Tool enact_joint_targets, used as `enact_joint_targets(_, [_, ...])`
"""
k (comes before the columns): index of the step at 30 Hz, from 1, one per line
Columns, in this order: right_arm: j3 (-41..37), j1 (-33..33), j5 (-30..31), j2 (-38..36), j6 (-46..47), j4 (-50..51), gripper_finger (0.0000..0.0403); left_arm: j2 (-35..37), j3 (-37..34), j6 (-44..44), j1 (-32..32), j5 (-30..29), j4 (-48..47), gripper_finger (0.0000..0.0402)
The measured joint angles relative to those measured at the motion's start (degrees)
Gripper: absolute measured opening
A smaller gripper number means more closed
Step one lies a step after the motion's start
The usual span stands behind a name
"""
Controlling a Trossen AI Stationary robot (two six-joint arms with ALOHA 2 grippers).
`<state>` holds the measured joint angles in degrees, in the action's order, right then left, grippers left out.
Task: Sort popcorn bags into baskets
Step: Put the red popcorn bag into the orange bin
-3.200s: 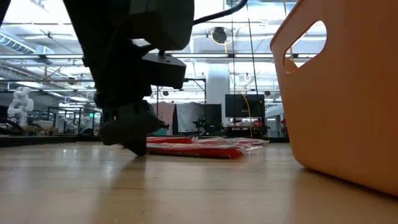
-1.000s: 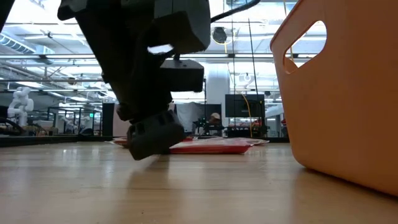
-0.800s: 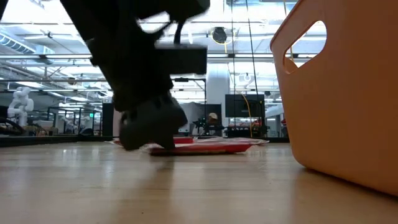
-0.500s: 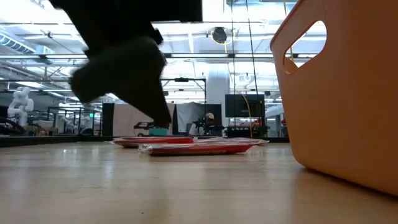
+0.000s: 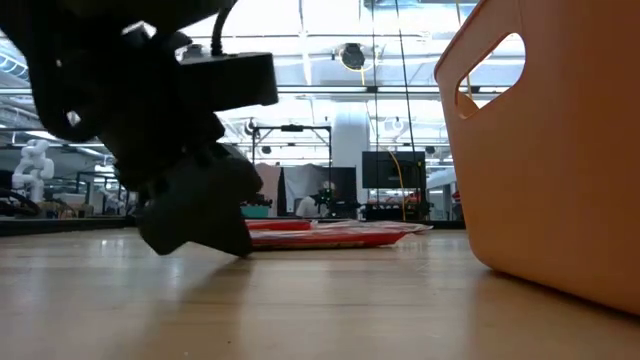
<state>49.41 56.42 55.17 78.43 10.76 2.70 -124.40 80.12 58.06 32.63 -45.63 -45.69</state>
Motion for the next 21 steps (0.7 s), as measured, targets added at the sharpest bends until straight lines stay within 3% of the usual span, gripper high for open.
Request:
enact_joint_targets(4, [-2.07,0.02,-0.03,0.00,0.06,-1.76,0.0160,0.35,-3.78,4.45,-1.46,-1.76,2.21,0.0262])
enact_joint_targets(8, [-4.07,0.02,-0.02,0.00,-0.46,-4.43,0.0160,0.42,-6.70,6.11,-3.10,-0.45,5.62,0.0247])
enact_joint_targets(12, [-4.33,0.02,-0.01,0.00,-1.34,-5.51,0.0160,0.74,-8.96,3.72,-4.36,2.08,11.22,0.0180])
enact_joint_targets(17, [-4.35,0.02,0.03,0.00,-3.87,-7.69,0.0160,0.48,-9.03,2.44,-4.46,1.83,12.39,0.0038])
enact_joint_targets(21, [-4.35,-0.04,0.03,0.00,-4.55,-8.74,0.0160,0.04,-7.83,-0.21,-4.10,-1.19,11.34,0.0015])
